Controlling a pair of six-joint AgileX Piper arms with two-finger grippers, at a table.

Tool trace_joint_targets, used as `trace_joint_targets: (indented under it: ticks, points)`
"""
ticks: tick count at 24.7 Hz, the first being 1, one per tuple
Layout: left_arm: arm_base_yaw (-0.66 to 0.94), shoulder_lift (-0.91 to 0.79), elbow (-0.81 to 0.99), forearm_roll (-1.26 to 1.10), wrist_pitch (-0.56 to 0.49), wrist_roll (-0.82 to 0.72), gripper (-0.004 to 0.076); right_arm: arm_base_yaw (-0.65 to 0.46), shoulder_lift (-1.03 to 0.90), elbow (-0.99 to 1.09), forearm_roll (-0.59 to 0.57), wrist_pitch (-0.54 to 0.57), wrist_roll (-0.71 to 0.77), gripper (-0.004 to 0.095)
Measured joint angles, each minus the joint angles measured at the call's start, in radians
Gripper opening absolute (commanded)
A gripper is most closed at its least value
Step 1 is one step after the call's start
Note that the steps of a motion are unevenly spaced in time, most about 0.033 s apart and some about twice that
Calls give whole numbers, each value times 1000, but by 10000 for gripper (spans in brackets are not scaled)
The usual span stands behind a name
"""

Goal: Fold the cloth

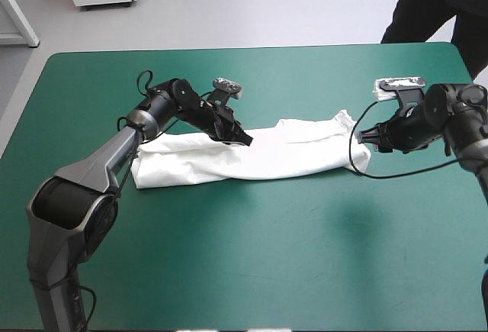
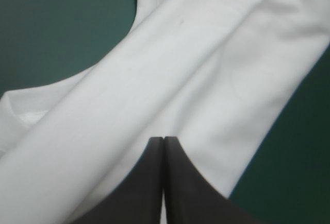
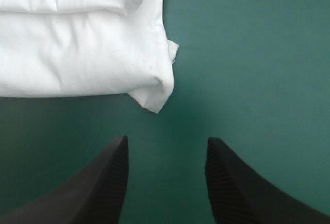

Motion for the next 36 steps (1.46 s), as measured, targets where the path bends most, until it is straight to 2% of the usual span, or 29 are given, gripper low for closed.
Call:
trace_joint_targets:
  ticks: [4,9,22,36]
  points:
    - [-1,102,-7,13,8,-21,-22,-52,117,-73,117,3,-39,456]
    - [1,118,-23,1,16,-29,-22,-123,211,-141,249,14,-97,457]
    - [-23,123,-30,8,23,-29,-22,-135,443,-151,392,2,-196,458]
    - [-24,124,-30,4,23,-20,-22,-130,548,-180,582,-2,-269,455]
